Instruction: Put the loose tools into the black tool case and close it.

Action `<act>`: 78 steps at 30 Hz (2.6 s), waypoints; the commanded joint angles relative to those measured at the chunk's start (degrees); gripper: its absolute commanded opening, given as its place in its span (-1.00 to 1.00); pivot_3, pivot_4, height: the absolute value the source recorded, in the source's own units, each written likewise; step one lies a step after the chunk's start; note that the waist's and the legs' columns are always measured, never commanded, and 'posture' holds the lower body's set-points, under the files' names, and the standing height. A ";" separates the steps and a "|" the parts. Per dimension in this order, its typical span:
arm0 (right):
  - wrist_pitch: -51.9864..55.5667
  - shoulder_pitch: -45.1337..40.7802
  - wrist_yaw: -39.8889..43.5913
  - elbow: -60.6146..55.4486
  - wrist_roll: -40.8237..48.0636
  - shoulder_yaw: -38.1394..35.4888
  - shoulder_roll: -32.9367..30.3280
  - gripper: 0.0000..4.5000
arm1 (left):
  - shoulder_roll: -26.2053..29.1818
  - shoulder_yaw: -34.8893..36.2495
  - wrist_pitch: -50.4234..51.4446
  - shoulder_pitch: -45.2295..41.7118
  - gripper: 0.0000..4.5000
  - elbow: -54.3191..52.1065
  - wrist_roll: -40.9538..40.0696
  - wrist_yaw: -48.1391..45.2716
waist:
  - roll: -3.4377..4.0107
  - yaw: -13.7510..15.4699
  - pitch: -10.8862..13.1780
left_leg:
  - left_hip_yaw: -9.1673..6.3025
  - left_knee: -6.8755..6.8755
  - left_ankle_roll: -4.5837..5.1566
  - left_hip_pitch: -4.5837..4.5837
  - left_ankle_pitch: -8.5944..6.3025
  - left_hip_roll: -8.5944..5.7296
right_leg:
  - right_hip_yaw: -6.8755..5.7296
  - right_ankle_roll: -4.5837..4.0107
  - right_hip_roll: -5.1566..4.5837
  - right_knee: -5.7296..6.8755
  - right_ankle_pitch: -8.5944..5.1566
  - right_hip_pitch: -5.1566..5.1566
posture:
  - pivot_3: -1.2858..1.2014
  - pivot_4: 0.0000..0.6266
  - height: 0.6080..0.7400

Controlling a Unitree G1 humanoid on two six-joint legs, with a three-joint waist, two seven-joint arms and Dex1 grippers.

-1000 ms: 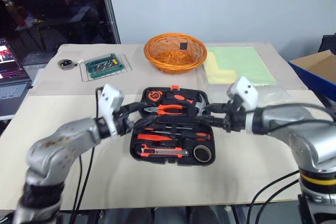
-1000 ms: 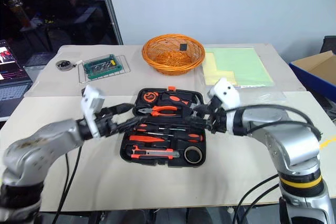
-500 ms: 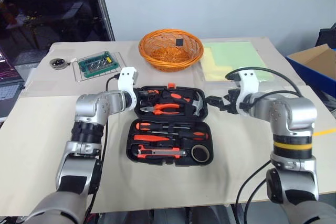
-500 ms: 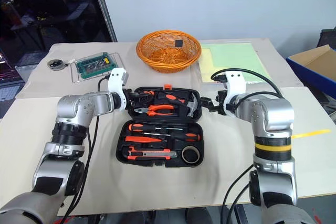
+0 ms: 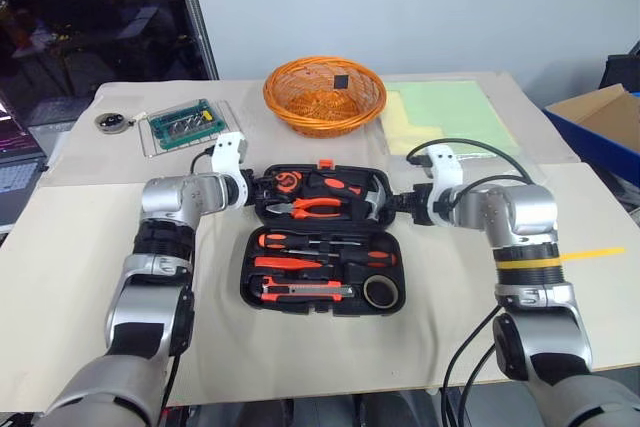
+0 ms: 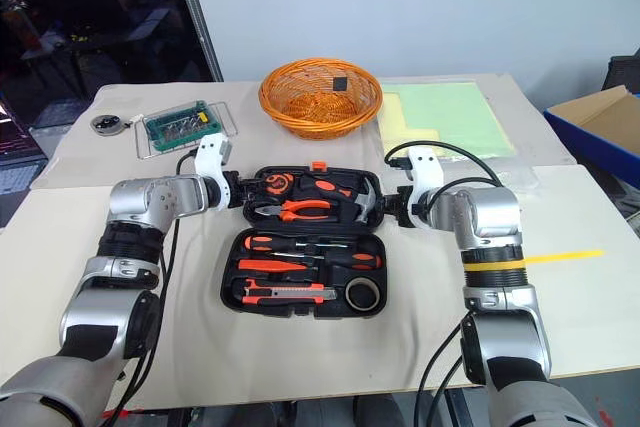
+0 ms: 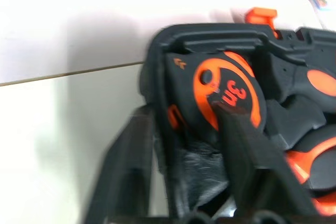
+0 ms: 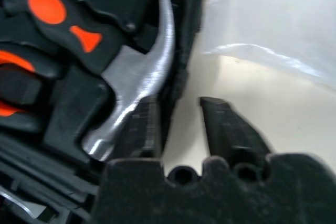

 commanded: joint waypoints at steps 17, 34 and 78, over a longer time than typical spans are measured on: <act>-23.80 2.05 2.67 -7.49 -3.34 -1.13 1.27 -1.00 | -2.27 3.70 -11.29 3.61 -0.99 -12.94 -1.14 -9.78 | -0.02 0.12 -0.03 | -0.01 -0.01 -0.12 -0.16 0.07 0.06 | 0.00 0.01 -0.02 0.02 0.04 -0.19 | 0.03 -0.52 1.00; -50.00 31.38 9.36 -32.27 -10.00 -1.37 -7.66 -1.00 | 5.01 -8.38 -37.61 24.70 -0.99 -39.05 9.68 -24.73 | 0.01 0.50 -0.04 | 0.13 -0.03 0.08 -0.60 -0.10 0.20 | 0.01 0.06 -0.04 -0.35 0.06 -0.42 | 0.03 -0.52 1.00; -25.61 27.73 3.49 -30.95 -13.50 4.68 -14.86 -0.97 | 28.49 3.43 -15.11 42.52 0.10 -62.47 -18.50 -42.33 | -0.21 0.42 0.16 | 0.85 -0.02 0.16 0.90 -0.17 0.69 | 0.06 0.03 0.10 -0.89 -0.13 0.98 | 0.03 -0.52 1.00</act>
